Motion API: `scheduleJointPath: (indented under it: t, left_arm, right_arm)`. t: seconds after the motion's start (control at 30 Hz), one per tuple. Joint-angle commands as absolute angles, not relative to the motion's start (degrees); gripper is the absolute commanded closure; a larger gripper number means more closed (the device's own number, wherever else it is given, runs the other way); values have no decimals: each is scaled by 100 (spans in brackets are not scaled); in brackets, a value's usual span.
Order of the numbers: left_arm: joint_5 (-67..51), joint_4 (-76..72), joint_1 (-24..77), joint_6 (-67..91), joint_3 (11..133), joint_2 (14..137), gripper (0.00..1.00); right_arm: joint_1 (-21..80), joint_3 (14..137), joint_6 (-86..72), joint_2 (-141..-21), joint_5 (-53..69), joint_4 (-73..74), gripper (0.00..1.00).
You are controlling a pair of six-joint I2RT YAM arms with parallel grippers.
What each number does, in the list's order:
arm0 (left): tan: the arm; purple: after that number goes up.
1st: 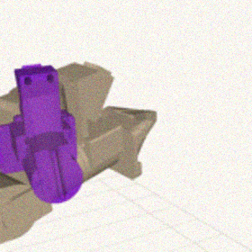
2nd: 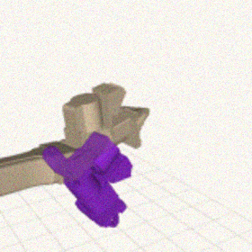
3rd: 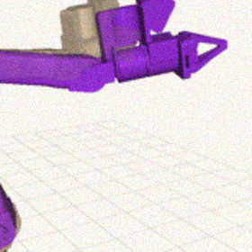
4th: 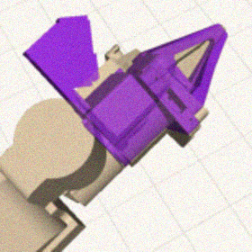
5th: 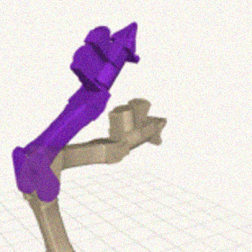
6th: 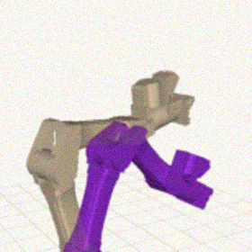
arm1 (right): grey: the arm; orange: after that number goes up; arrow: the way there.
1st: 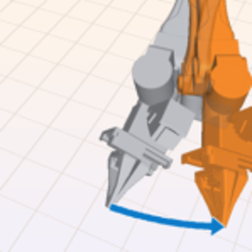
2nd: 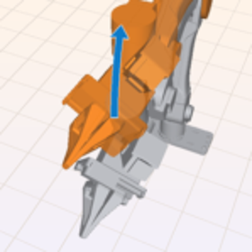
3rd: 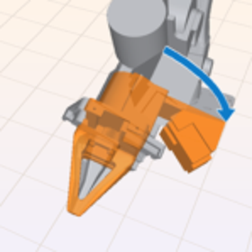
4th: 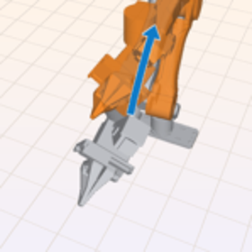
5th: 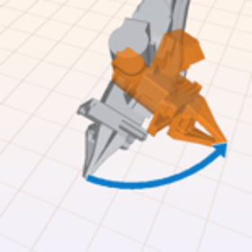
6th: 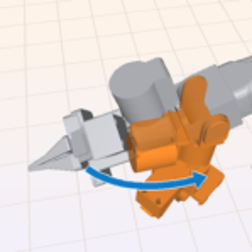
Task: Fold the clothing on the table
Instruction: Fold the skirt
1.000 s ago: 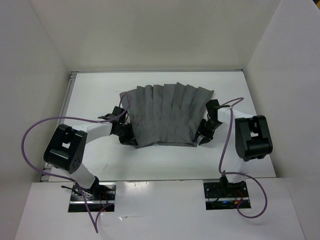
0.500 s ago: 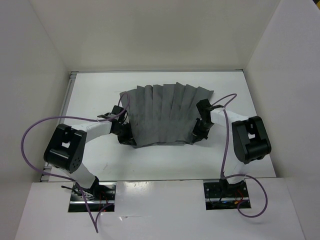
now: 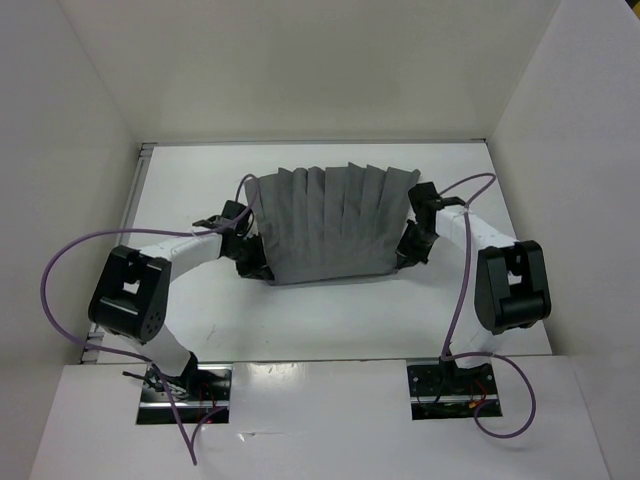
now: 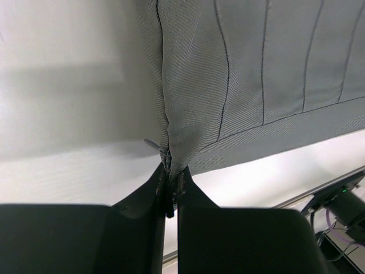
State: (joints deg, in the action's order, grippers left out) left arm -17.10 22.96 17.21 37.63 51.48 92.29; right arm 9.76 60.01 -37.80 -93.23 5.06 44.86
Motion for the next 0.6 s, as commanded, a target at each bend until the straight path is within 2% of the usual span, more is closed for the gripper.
scheduleJointPath:
  t: [0.0,0.1,0.2,0.3,0.43,0.57]
  left_arm:
    - [-1520,2496,1468,3524,5816,9395,100]
    - [-1687,2496,1284,3524,6853,9500,100]
    - [-1898,2417,1038,3419,7861,9746,100]
    - [-1977,2548,958,3357,8235,9922,100]
    - [-2319,2453,896,3357,7693,9424,100]
    - [-2803,2565,896,3594,6497,7942,100]
  right_arm:
    - [853,6801,-3429,-8886,-9,4701,100]
    - [792,8020,-3209,-8886,-9,4833,100]
    - [686,8672,-3050,-8956,52,4834,100]
    - [686,8649,-2979,-9114,254,4712,100]
    - [686,7851,-3049,-8755,808,4492,100]
    - [992,6919,-3199,-7502,1125,4710,100]
